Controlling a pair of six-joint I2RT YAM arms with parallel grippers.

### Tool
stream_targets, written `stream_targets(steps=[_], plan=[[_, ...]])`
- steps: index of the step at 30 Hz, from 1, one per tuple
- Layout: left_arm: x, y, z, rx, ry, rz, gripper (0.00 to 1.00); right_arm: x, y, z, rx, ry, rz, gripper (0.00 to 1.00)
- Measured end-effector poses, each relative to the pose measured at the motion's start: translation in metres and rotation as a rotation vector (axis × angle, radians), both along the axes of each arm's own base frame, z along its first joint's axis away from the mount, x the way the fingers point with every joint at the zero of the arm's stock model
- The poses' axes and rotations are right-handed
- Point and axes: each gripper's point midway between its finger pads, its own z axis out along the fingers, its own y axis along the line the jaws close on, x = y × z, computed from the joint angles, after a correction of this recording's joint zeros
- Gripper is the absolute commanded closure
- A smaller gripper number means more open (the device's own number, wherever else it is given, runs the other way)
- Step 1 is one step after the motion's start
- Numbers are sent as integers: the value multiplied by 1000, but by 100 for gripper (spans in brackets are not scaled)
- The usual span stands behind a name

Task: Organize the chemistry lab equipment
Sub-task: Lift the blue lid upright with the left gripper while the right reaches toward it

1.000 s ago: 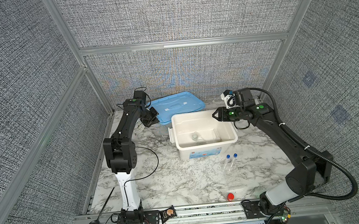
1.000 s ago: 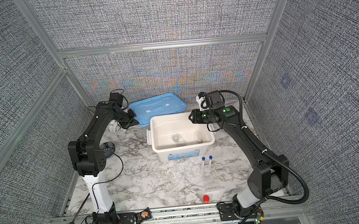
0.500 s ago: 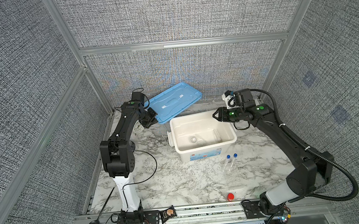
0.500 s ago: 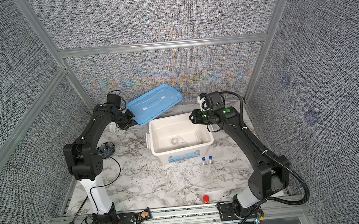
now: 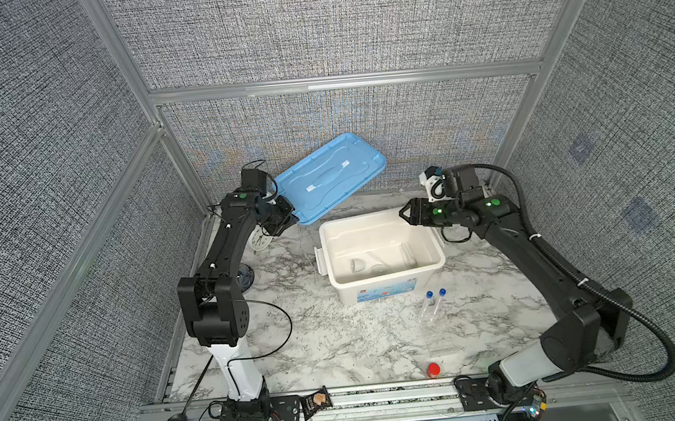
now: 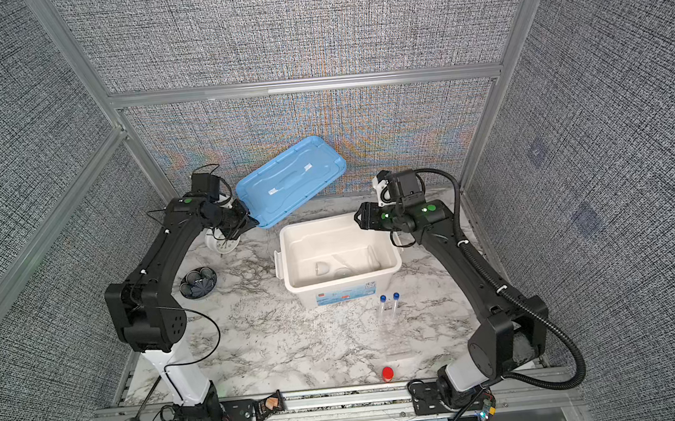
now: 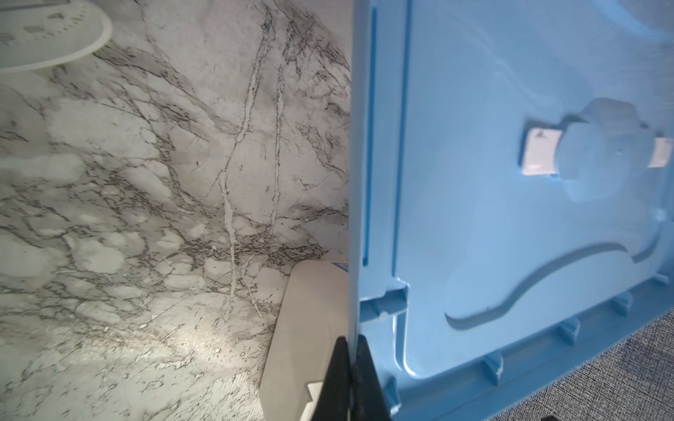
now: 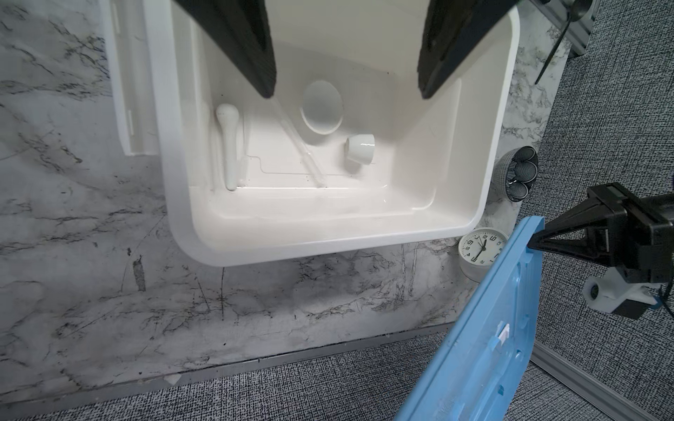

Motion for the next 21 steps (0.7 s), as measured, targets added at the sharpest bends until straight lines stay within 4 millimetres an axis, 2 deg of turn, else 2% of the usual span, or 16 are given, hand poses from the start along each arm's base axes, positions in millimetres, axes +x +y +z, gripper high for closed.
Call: stream_targets(steps=[4, 8, 12, 15, 17, 21], plan=[[-9, -3, 7, -27, -13, -9, 100, 0, 6, 13, 88, -37, 11, 31], [-19, -12, 12, -114, -23, -10, 100, 5, 27, 31, 213, -79, 51, 31], [-30, -26, 20, -202, -31, -3, 100, 18, 45, 40, 320, -86, 49, 31], [-35, -34, 39, -233, -80, -18, 100, 27, 66, 48, 390, -92, 63, 31], [-39, -39, 49, -251, -108, -35, 100, 28, 87, 60, 433, -121, 106, 31], [-46, -45, 55, -271, -124, -42, 100, 27, 115, 79, 490, -182, 165, 31]])
